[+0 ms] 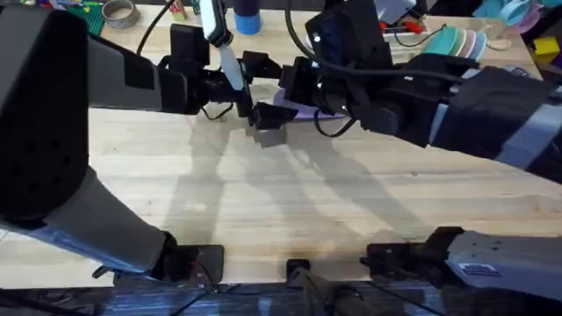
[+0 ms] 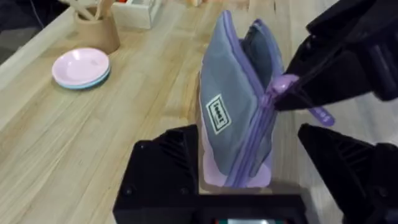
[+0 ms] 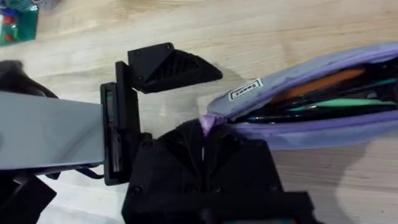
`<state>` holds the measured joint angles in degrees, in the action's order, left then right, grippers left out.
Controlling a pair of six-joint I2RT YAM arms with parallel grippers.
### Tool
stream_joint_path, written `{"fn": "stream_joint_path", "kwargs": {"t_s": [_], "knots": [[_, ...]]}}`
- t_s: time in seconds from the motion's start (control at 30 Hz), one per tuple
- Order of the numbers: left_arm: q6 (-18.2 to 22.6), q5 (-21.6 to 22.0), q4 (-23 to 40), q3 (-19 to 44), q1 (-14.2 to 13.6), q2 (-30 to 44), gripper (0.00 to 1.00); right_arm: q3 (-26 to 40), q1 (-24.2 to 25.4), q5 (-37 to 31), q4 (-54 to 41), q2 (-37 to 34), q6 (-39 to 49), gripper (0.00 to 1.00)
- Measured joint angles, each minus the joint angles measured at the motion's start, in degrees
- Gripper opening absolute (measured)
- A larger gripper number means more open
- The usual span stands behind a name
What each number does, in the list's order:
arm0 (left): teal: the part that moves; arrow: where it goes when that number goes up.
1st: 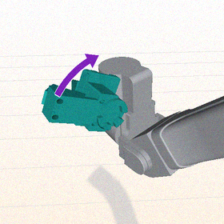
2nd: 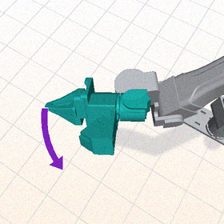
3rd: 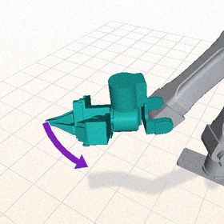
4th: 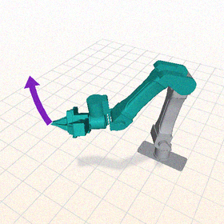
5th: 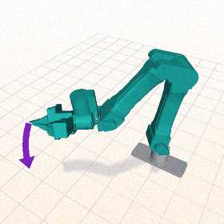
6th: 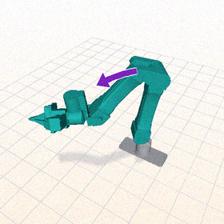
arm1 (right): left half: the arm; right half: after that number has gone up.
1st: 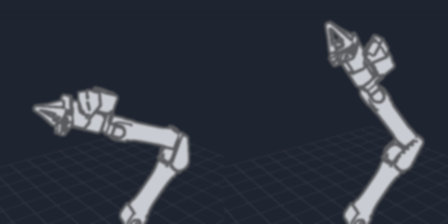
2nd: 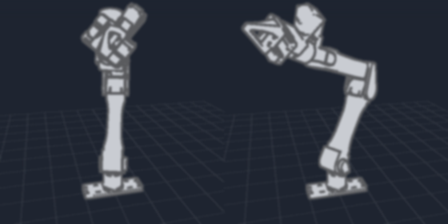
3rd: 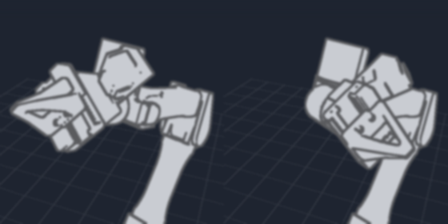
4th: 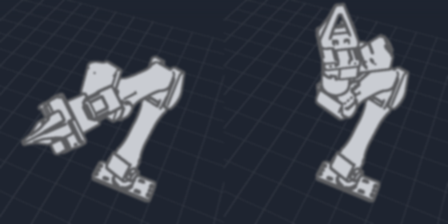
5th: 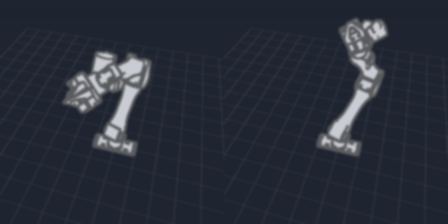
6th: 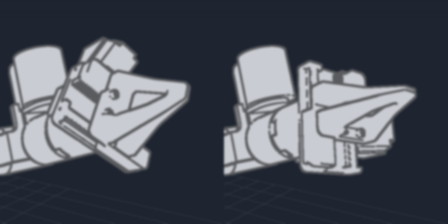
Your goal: Unzip the bag, pick up the pens from the table one at a time and place them inside, then zip the bag closed.
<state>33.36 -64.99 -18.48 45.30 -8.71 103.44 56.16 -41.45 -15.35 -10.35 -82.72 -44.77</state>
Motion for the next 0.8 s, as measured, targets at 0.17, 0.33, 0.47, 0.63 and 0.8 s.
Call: {"fn": "stream_joint_path", "kwargs": {"t_s": [0.17,0.33,0.47,0.63,0.8], "knots": [[-0.02,0.08,-0.18,0.0,-0.78,0.0,0.994,0.0,0.0,0.0,0.0,0.0,0.0,0.03],[-0.36,0.23,-0.6,0.0,-0.92,0.0,0.841,0.0,0.0,0.0,0.0,0.0,0.0,0.03],[-0.49,0.46,-0.63,0.0,-0.92,0.0,0.461,0.0,0.0,0.0,0.0,0.0,0.0,0.029],[-0.52,0.99,-0.65,0.0,-0.99,0.0,0.104,0.0,0.0,0.17,-0.05,0.0,0.0,0.029],[-0.46,1.22,-0.78,0.0,-1.18,0.0,0.049,0.0,0.0,0.17,-0.2,0.0,0.0,0.029]]}}
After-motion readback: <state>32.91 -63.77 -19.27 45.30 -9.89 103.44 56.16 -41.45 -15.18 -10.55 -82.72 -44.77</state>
